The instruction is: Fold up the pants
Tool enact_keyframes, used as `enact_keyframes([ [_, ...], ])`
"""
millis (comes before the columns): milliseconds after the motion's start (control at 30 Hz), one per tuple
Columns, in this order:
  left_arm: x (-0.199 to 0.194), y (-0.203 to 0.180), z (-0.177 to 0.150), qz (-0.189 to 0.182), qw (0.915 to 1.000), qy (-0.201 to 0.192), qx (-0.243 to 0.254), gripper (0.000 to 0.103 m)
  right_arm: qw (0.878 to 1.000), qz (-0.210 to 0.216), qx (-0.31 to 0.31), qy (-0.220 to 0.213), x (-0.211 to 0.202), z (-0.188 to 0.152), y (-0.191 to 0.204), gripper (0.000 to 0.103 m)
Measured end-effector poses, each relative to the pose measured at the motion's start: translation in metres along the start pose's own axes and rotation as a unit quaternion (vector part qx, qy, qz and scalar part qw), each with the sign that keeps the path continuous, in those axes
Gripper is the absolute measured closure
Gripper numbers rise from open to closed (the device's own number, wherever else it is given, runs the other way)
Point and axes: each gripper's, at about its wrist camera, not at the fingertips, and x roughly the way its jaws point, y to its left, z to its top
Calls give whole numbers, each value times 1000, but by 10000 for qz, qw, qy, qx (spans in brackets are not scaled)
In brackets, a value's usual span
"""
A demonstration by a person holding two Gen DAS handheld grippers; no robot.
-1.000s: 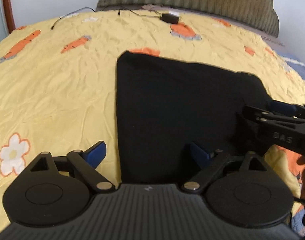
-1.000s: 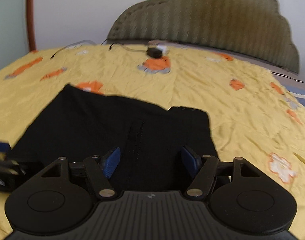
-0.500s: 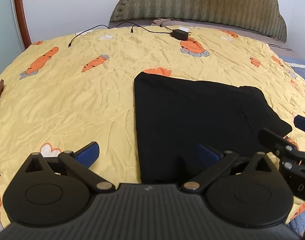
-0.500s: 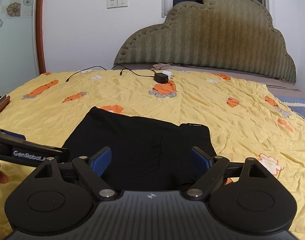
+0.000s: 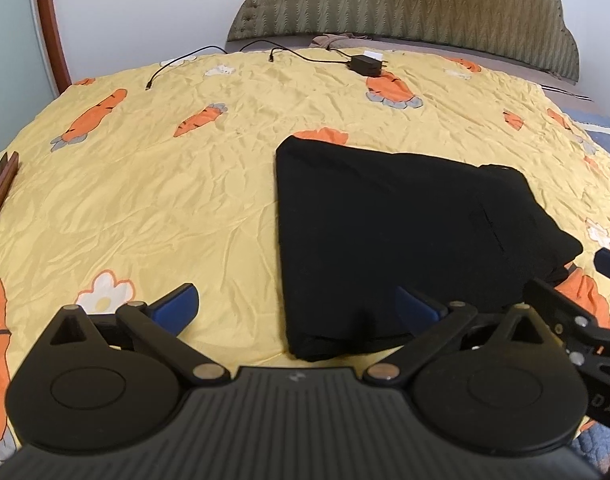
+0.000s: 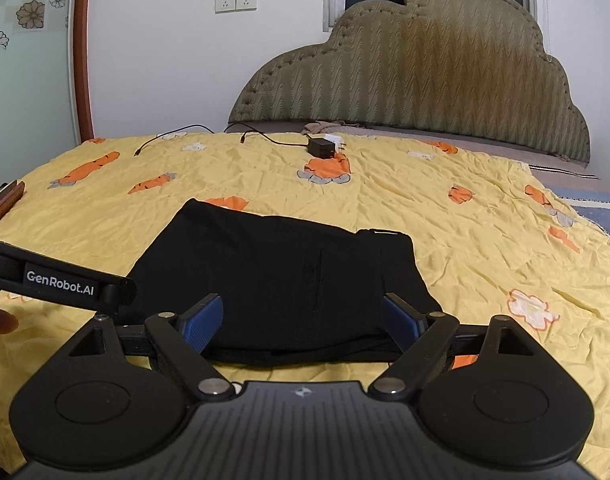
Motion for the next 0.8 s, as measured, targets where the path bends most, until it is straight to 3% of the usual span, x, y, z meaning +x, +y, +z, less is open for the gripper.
enact_keyframes([
  [567,-5,18,-17,3,9999,122,-24,0,9994,126,-326,73,-14,-13,34,17],
  [700,-9,15,-20,1,9999,118,-6,0,9997,-91,-138,206,-11,-18,25,17],
  [800,-14,16,-22,44,10000,71,-14,0,9997,61,5,224,-18,-22,22,17],
])
